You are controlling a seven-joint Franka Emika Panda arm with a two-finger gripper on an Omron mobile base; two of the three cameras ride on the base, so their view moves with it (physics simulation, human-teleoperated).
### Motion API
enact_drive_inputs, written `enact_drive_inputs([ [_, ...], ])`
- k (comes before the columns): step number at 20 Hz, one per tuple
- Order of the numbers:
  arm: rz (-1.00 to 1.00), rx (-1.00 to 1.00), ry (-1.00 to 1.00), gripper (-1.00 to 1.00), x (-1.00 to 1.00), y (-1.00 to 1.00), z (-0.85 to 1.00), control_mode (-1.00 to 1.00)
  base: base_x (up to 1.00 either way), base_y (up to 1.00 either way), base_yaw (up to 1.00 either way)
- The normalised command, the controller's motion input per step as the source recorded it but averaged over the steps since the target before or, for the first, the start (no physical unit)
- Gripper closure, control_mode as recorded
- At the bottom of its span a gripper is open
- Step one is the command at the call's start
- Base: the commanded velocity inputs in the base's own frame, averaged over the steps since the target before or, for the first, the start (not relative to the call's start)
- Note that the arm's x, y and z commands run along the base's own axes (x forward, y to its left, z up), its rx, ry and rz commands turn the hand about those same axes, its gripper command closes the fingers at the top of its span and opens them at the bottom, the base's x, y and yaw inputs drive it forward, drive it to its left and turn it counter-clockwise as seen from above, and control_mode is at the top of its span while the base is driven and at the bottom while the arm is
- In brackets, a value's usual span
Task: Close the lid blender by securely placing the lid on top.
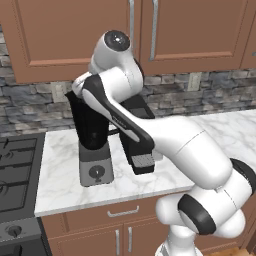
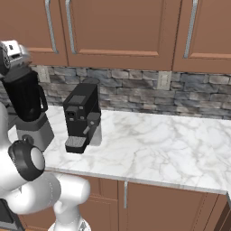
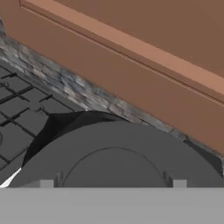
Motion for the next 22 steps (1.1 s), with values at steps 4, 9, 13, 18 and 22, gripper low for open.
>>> enact_drive_inputs([
  [4,0.00,0.22,0.00,1.00,0.00,-0.13,-0.23,-1.00,0.00,0.00,0.00],
  [9,0.00,0.28,0.00,1.00,0.02,-0.02,-0.22,-1.00,0.00,0.00,0.00],
  [13,0.00,0.22,0.05,1.00,0.18,0.01,-0.02,-1.00,0.00,0.00,0.00],
  [18,-0.02,0.10,0.05,1.00,0.52,0.19,0.00,-1.00,0.00,0.00,0.00],
  [22,-0.01,0.04,0.00,1.00,0.35,0.26,-0.02,-1.00,0.00,0.00,0.00],
])
